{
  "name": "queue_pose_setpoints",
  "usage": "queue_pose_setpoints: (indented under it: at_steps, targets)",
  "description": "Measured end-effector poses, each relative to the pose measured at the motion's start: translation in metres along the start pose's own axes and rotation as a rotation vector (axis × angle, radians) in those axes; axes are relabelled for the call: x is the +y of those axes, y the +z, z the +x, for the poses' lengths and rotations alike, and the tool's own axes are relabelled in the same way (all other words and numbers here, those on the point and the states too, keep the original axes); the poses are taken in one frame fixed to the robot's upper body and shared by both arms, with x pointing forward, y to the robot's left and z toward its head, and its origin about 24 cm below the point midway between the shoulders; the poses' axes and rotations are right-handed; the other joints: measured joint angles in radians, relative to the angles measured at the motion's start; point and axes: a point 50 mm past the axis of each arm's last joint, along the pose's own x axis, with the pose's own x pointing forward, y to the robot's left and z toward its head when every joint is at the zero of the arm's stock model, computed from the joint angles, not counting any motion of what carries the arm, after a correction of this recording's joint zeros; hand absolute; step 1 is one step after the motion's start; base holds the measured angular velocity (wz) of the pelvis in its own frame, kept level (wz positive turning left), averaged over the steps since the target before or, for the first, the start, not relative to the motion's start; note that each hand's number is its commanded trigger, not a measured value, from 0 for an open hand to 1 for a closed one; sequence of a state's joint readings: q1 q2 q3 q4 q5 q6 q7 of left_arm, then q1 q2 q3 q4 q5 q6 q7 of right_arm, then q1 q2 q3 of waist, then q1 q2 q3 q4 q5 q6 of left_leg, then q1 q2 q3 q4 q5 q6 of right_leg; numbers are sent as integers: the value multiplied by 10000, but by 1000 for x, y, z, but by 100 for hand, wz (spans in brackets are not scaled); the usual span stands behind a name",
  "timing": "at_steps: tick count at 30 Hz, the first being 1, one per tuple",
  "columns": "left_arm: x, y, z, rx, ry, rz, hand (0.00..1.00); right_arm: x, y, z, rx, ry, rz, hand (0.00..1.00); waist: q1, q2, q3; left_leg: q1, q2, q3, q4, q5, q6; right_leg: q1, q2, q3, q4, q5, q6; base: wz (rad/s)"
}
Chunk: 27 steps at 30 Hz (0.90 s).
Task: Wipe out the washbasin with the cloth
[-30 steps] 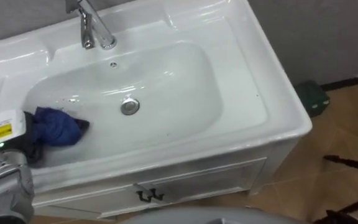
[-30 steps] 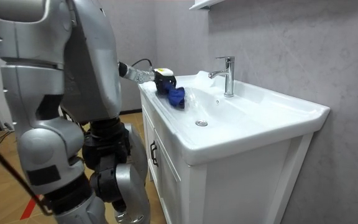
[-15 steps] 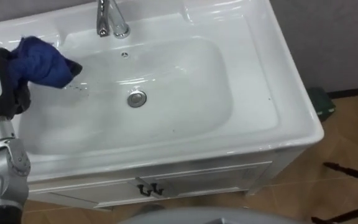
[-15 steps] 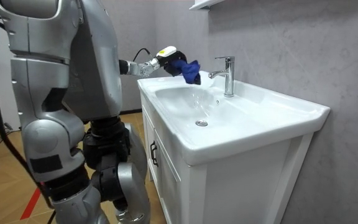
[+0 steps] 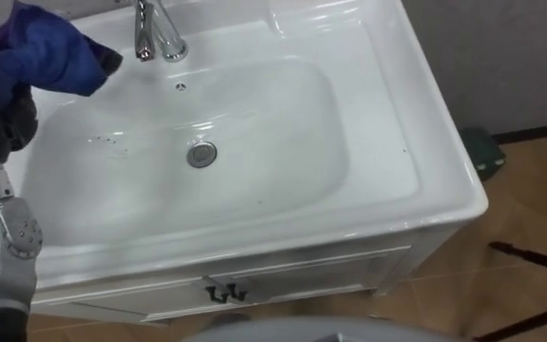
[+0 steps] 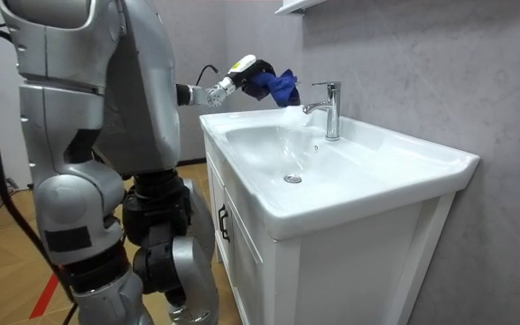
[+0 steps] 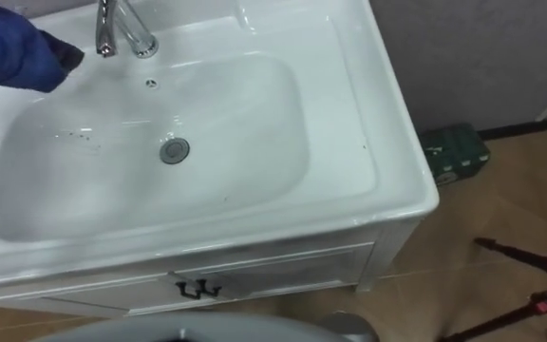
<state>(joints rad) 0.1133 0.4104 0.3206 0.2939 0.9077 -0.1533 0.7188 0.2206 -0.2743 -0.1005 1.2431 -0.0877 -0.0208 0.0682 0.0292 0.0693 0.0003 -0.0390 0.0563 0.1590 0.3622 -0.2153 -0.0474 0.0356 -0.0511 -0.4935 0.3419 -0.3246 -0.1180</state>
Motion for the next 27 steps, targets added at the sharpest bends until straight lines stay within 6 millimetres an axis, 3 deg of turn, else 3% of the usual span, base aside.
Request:
queue_pose_setpoints:
  at_steps: [9, 15, 20, 27]
  targets:
    - [8, -25, -15, 739, -145, 639, 100, -3, 11, 0, -415, -67, -18, 0, 420, 4, -7, -190, -125, -543, -7, 1, 1, 4, -64, -388, 6, 3, 20, 14]
    - [16, -51, -33, 1708, -87, 963, 100, -2, 9, 0, -384, -79, 3, 0, 756, -37, -30, -196, -147, -539, 1, 0, 2, -10, -88, -429, 35, 19, 59, 3]
    - [18, -54, -35, 1831, 276, 1067, 100, -1, 8, 0, -239, -12, -6, 0, 1031, -37, -41, -228, -178, -544, 63, -15, 30, -15, -147, -548, 25, 67, 142, 7]
    - [15, -58, -39, 2006, 110, 1167, 100, 3, 10, 1, -316, 320, -91, 0, 1046, -126, -76, -389, -290, -541, 116, -6, 177, -18, -282, -729, 22, 159, 288, 9]
